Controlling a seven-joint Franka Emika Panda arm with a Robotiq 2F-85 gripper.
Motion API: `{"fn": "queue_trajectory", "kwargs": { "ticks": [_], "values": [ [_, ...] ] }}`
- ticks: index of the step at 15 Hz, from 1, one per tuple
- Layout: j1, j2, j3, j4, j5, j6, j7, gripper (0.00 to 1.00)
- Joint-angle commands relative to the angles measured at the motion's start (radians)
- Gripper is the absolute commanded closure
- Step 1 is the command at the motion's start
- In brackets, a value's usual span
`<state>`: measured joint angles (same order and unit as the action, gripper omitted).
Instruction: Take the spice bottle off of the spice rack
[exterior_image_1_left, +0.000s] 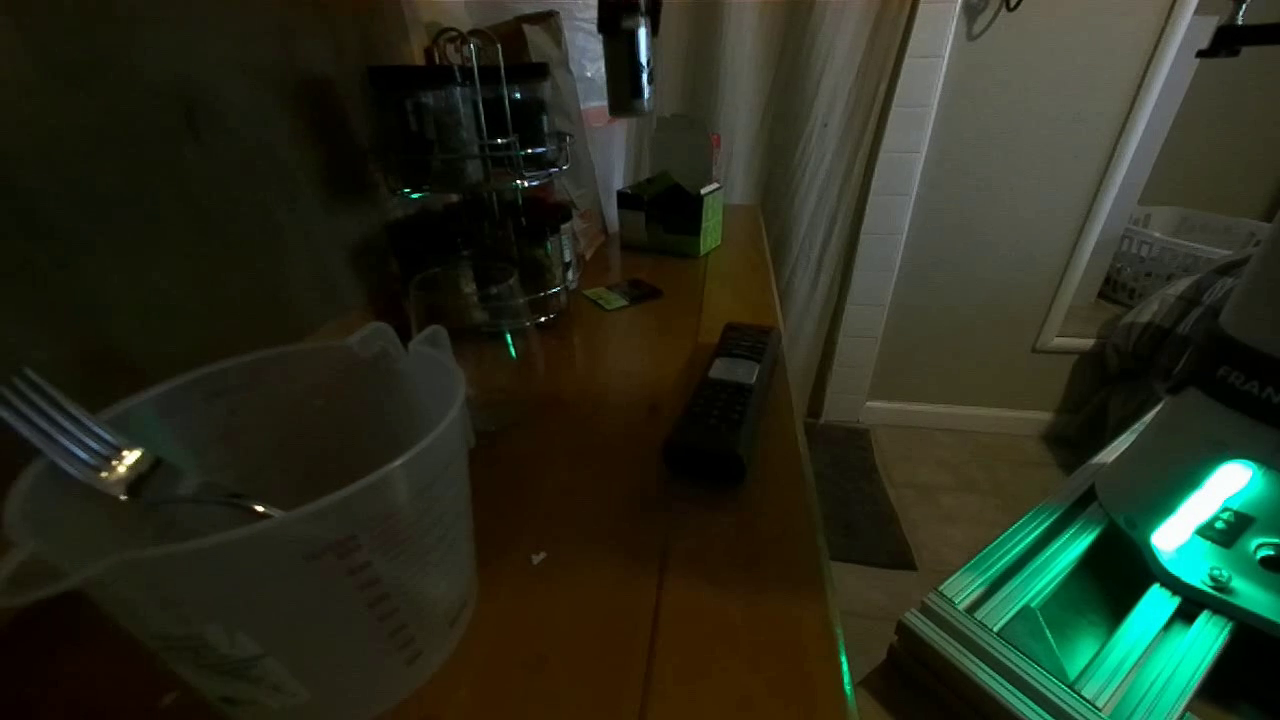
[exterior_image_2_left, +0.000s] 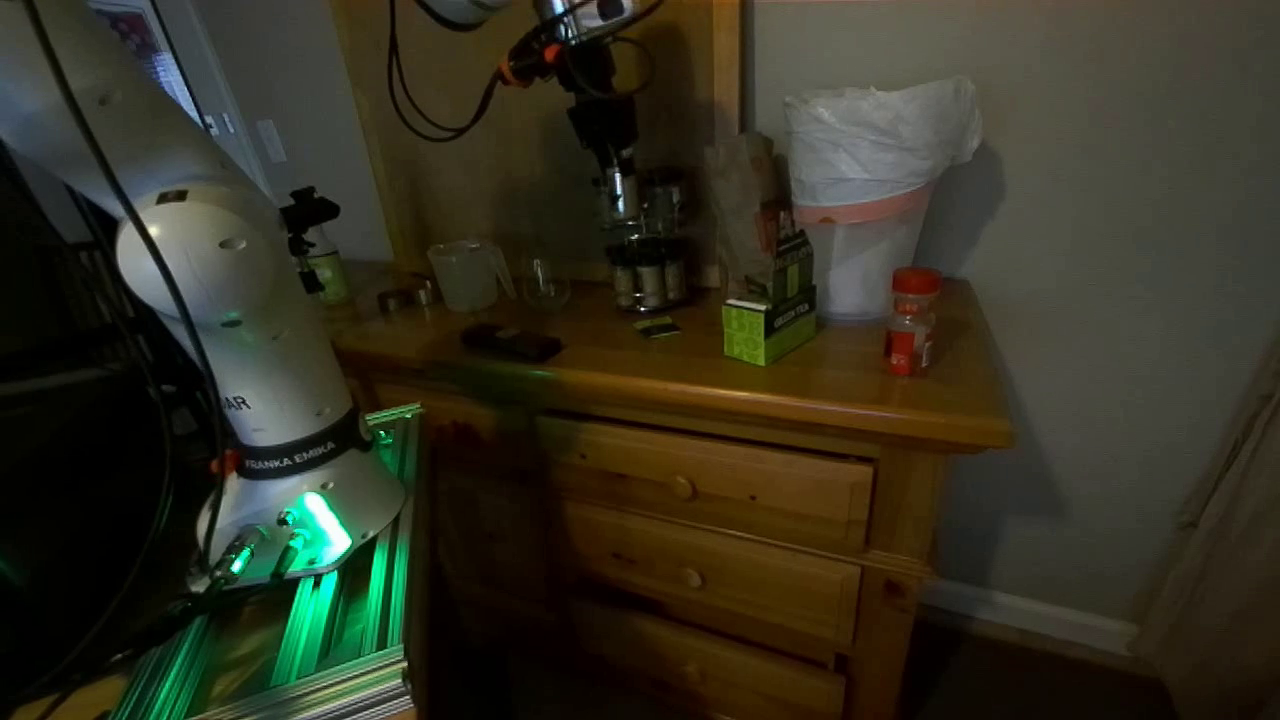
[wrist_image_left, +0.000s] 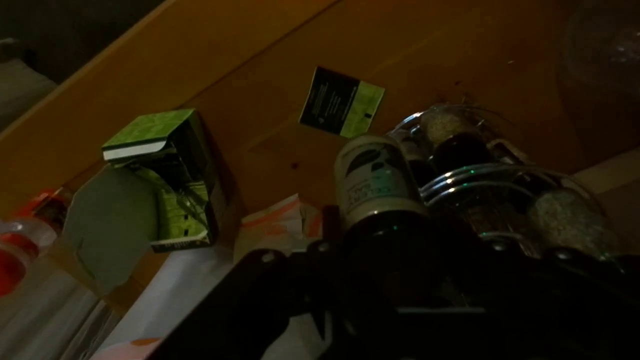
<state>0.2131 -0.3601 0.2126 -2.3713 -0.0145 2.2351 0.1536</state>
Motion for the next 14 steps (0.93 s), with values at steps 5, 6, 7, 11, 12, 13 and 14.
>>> {"fn": "queue_trajectory", "kwargs": {
  "ticks": [5,6,7,11,12,13,14],
  "values": [
    [-0.065,0.046,0.012,-0.234,-0.003,0.240,0.207,0.76],
    [-0.076,0.050,0.012,-0.252,-0.008,0.251,0.223,0.76],
    [-0.086,0.056,0.011,-0.269,-0.003,0.260,0.238,0.76],
    [-0.090,0.070,0.009,-0.269,0.002,0.244,0.219,0.51],
    [-0.090,0.070,0.010,-0.270,0.002,0.244,0.224,0.51],
    [-0.102,0.070,0.018,-0.267,-0.023,0.252,0.249,0.76],
    [-0.113,0.085,0.018,-0.267,-0.031,0.276,0.265,0.76]
  ]
}}
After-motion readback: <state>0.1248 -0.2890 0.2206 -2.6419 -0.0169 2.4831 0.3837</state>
